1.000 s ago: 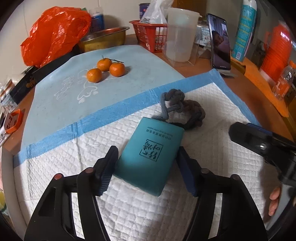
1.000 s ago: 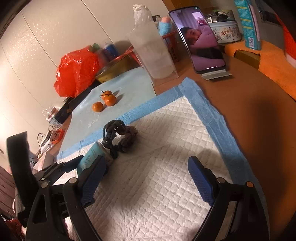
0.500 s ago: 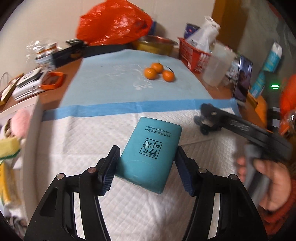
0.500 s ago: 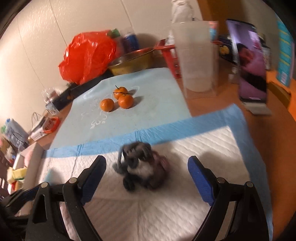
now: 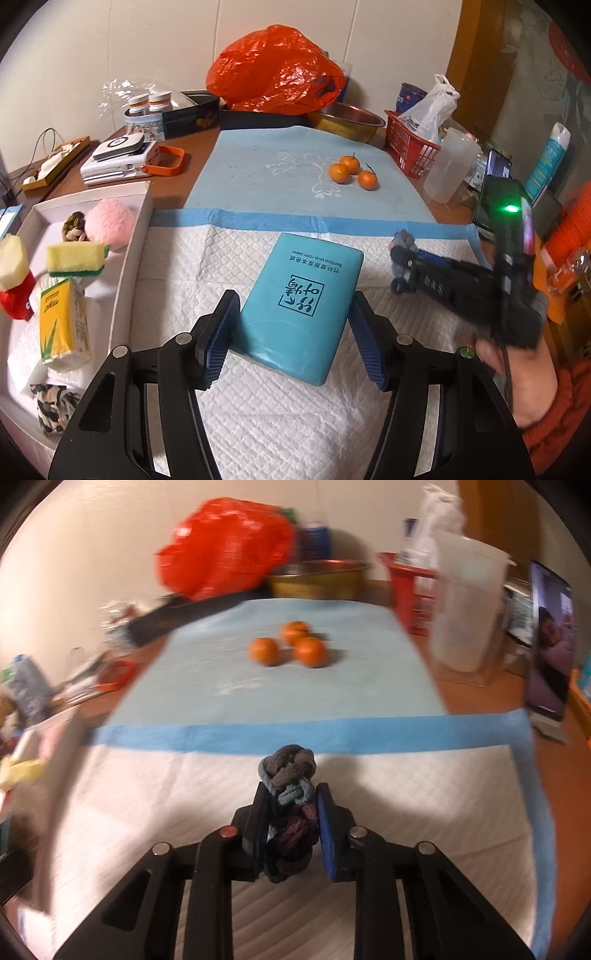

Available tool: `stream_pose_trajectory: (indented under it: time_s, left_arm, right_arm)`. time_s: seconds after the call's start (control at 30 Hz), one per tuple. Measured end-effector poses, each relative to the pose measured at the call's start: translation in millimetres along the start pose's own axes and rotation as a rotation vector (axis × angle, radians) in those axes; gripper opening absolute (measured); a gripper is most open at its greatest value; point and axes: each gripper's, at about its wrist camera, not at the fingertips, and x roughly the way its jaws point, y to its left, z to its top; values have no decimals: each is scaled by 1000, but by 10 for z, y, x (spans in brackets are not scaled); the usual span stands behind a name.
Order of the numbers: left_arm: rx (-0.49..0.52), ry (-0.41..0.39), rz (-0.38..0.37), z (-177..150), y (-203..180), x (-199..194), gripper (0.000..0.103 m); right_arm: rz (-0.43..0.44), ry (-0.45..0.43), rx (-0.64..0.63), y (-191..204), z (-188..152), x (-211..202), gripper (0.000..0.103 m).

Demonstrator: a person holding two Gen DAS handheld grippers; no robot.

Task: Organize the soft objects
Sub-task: 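Carry the rope toy with the right tool while the left tool carries the teal sponge to the tray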

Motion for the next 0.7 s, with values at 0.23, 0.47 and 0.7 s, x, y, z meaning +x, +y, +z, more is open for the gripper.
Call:
stream_pose_trajectory:
  time_s: [0.23,0.47,0.7]
  left_arm:
    - [-12,-79,68,66,118,-411,61]
    - [-32,-227,144,75,460,-1012,61]
    - [-60,-294,188,15,827,-1419,61]
  right_arm:
    - [187,-87,-66,584,-18,-561,23]
    - [288,-218,-153,1129,-12,-1088,23]
    - [312,-318,-190,1519,-59,-1420,24]
